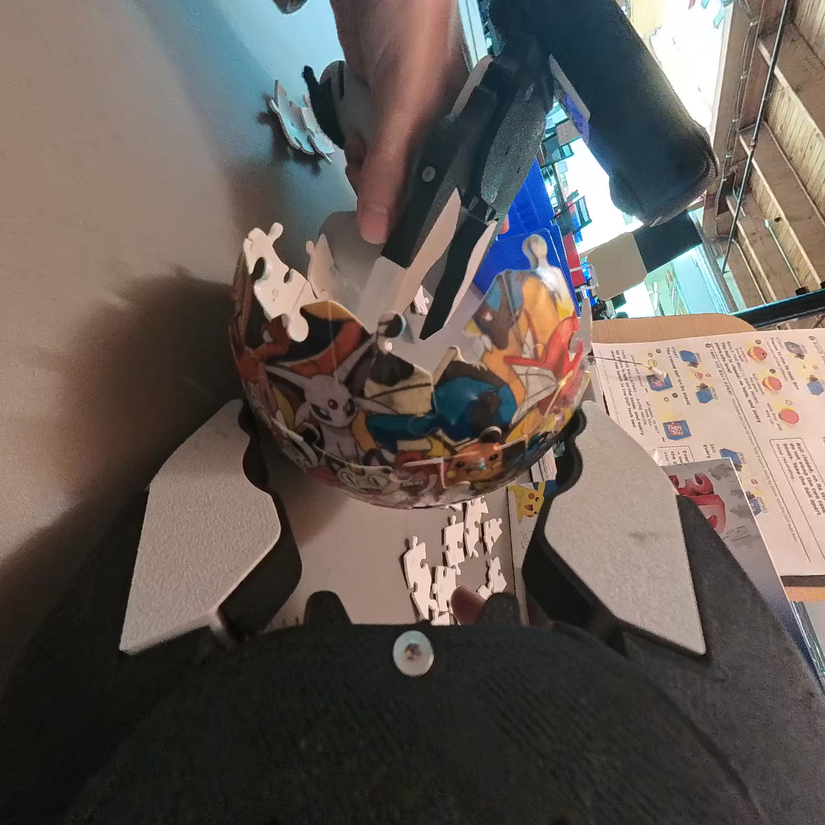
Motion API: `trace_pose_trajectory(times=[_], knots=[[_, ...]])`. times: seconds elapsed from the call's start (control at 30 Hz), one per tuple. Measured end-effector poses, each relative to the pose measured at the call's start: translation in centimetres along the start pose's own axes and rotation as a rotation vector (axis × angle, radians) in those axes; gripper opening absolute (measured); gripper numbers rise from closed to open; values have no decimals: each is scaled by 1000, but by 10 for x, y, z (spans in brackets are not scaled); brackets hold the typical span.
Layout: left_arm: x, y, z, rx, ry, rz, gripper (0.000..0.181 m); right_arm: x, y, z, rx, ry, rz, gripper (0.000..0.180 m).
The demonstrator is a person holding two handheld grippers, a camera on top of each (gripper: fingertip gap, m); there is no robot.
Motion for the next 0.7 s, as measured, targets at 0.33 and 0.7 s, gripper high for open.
trace_pose_trajectory(times=[0.33,0.7], knots=[[-13,27,5,91,41,-6,63,-4,1,4,23,3,8,127],[-15,-3,15,168,-276,128,48,-7,4,5,14,24,19,127]])
Point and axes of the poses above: each gripper's, where its closed fingertips meet, y back along the fingers, x out of its underside, z = x × y across the jaws, the point moved 9 cm from there along y, back along the fingers, and after that the axes turned 1 degree about -x, right-handed, at the moved point
